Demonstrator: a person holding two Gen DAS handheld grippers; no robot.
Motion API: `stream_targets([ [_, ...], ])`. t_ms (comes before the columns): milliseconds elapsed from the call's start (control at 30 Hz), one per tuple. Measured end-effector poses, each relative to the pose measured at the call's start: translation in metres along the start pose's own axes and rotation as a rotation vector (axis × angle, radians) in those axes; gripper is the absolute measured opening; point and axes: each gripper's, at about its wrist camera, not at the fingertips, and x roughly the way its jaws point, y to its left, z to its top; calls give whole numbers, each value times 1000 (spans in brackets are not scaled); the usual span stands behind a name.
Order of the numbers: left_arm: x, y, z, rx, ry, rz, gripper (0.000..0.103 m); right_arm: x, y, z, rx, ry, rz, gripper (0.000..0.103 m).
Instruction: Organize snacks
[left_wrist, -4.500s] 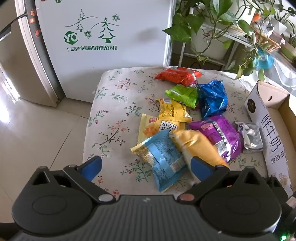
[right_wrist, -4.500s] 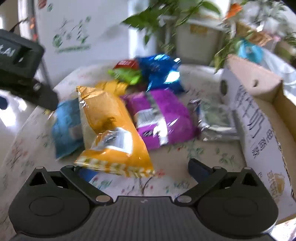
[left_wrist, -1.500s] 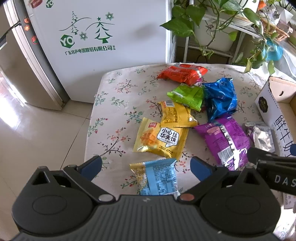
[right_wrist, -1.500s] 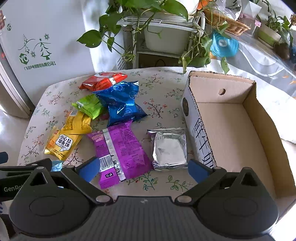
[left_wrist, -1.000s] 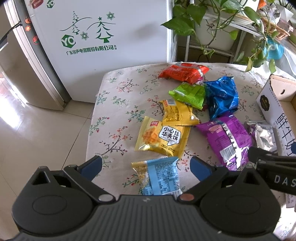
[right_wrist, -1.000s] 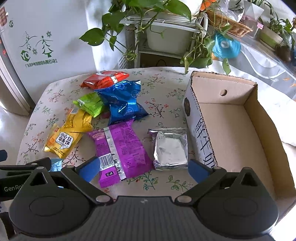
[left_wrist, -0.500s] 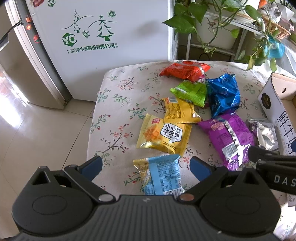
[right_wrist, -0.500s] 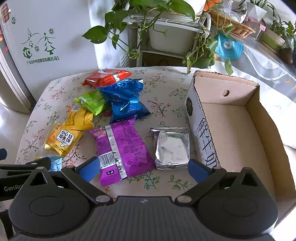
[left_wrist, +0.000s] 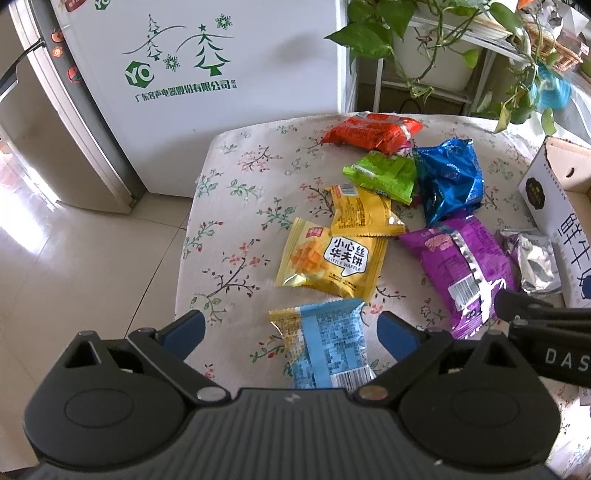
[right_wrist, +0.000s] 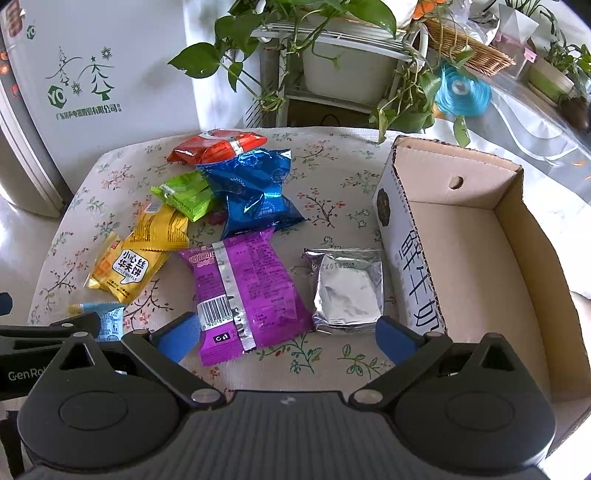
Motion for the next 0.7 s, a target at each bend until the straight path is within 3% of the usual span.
stream_targets([
  [400,2,-1,-3,-4,3,5,98,1,2,-1,-24,-8,-4,103],
  [700,6,5,-4,-33,31,-50,99,2,-1,-3,-28,-17,20,103],
])
